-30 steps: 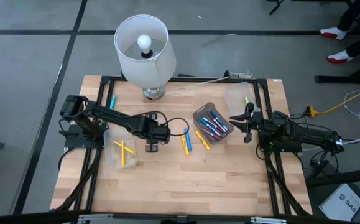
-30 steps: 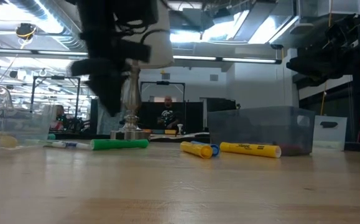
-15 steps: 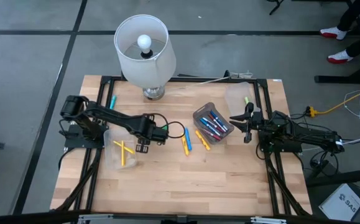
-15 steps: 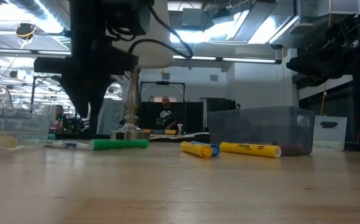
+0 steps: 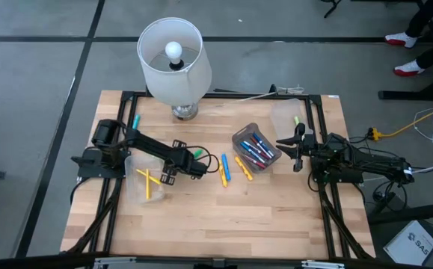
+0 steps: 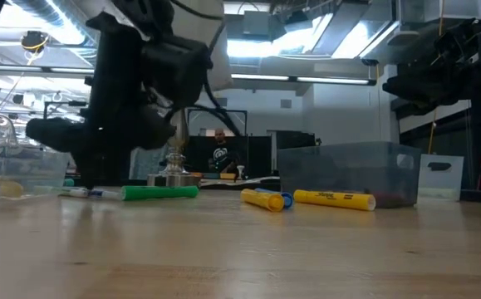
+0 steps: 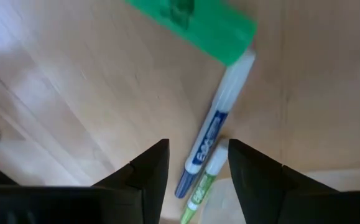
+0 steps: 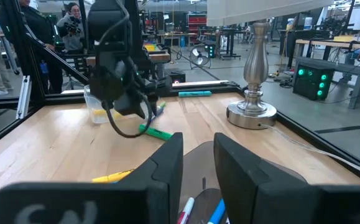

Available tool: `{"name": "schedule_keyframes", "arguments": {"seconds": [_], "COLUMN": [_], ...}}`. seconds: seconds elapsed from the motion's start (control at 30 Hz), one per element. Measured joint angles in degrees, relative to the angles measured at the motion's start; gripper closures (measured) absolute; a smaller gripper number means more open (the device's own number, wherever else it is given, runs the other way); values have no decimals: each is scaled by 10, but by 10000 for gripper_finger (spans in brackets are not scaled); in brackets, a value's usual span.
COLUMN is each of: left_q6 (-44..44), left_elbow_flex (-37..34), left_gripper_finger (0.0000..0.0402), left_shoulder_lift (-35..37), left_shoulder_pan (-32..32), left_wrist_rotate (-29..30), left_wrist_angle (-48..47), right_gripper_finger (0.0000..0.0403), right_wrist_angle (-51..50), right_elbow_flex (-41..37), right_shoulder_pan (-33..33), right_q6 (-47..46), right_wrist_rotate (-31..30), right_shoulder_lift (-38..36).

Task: Pick & Place Markers
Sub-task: Put the blue marker pen into the black bin

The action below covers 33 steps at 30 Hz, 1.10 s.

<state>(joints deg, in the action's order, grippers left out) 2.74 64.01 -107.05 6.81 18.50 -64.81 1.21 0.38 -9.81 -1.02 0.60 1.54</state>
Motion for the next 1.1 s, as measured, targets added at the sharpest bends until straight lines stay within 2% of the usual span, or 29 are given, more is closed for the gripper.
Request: {"name": "schedule_keyframes", "arguments": {"seconds": [0.5,0.83,1.1], "left_q6": [24,30,16], "left_elbow_flex": [1,0,-2], "left_gripper_finger": [283,380,379], "left_shoulder_lift": [-35,-35,-21], "left_shoulder_pan": [-1,-2,-2], "left_wrist_rotate": [-8,-24,-26], "left_wrist_angle": [25,28,33], "right_gripper_finger": [312,312,312], "right_wrist_angle": [0,0,0], "right_elbow_flex": [0,0,0], "right_shoulder_pan": [0,0,0], "right_q6": [0,0,0], "right_wrist_rotate": [0,0,0], "right_shoulder_lift": [0,0,0]}}
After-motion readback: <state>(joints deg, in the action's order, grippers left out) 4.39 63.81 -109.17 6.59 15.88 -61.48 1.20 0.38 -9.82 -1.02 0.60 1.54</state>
